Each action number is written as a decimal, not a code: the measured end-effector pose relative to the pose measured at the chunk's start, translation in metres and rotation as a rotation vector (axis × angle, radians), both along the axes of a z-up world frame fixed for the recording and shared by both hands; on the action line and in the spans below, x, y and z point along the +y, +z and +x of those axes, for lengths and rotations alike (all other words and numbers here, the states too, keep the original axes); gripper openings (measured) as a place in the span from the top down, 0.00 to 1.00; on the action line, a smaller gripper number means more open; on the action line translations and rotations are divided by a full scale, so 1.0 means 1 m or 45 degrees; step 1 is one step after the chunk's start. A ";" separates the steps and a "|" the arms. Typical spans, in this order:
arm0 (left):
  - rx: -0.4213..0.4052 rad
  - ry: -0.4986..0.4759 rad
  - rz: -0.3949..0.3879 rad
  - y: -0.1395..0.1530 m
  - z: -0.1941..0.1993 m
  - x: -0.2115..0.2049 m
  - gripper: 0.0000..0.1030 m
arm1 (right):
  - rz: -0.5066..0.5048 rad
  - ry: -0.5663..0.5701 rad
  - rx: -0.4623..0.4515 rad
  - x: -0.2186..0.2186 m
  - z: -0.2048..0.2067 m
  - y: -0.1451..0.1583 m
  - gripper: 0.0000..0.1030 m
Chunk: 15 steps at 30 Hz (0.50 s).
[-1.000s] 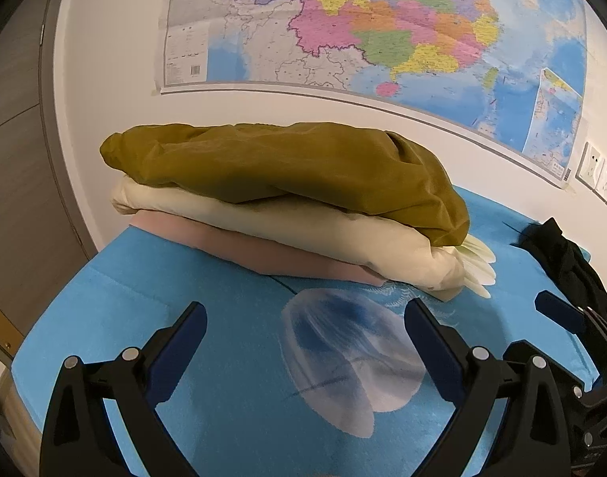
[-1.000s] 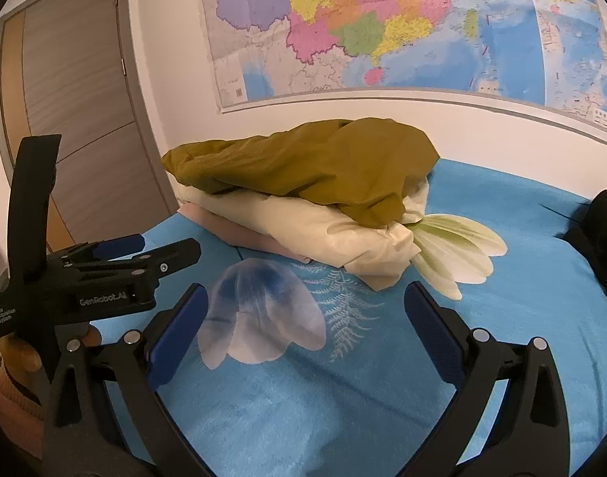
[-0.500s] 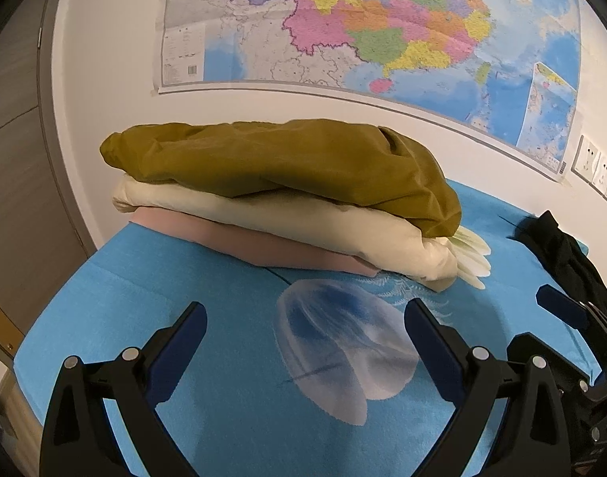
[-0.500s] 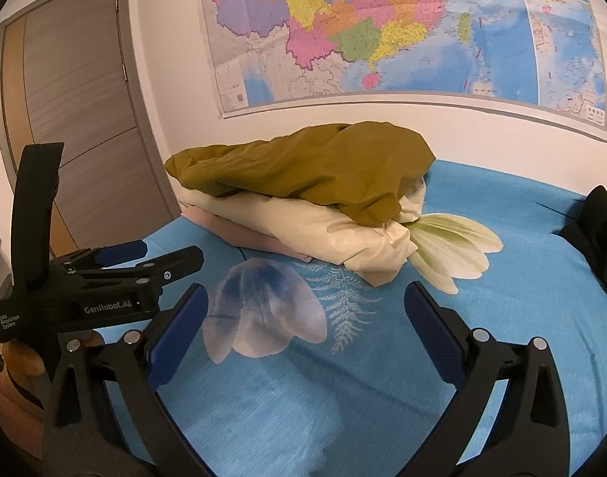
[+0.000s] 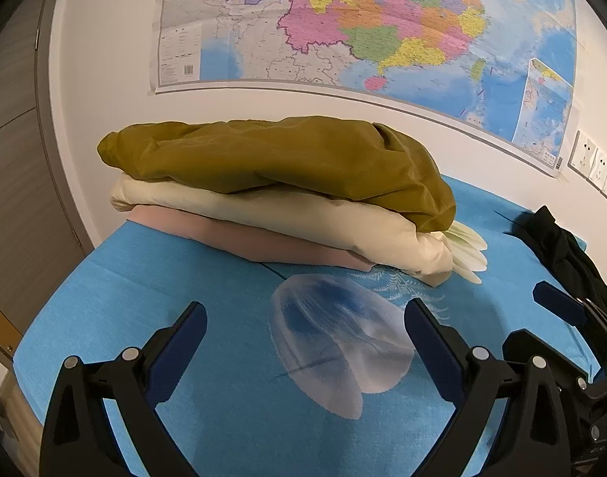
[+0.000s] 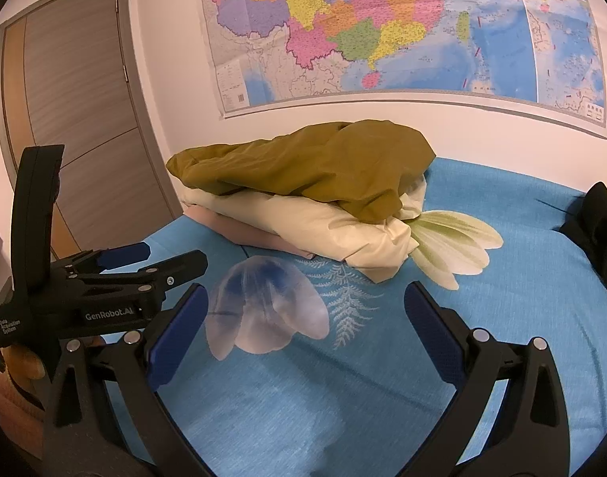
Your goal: Fold large clothes
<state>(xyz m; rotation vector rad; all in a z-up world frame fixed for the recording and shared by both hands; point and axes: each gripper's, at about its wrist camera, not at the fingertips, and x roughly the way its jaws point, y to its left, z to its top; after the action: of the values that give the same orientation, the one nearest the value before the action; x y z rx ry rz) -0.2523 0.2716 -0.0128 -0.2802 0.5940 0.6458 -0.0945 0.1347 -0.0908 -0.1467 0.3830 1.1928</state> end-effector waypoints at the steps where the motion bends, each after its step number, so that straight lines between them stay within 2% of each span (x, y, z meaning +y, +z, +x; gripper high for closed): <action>1: 0.000 0.000 0.001 0.000 0.000 0.000 0.07 | 0.002 0.007 0.003 0.000 0.001 0.000 0.05; 15: 0.007 0.003 -0.006 -0.002 0.000 0.000 0.07 | 0.001 -0.002 0.008 0.000 0.001 0.000 0.05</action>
<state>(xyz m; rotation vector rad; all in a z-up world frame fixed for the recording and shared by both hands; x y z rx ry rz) -0.2524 0.2712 -0.0146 -0.2839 0.6006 0.6473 -0.0934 0.1343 -0.0907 -0.1424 0.3882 1.1919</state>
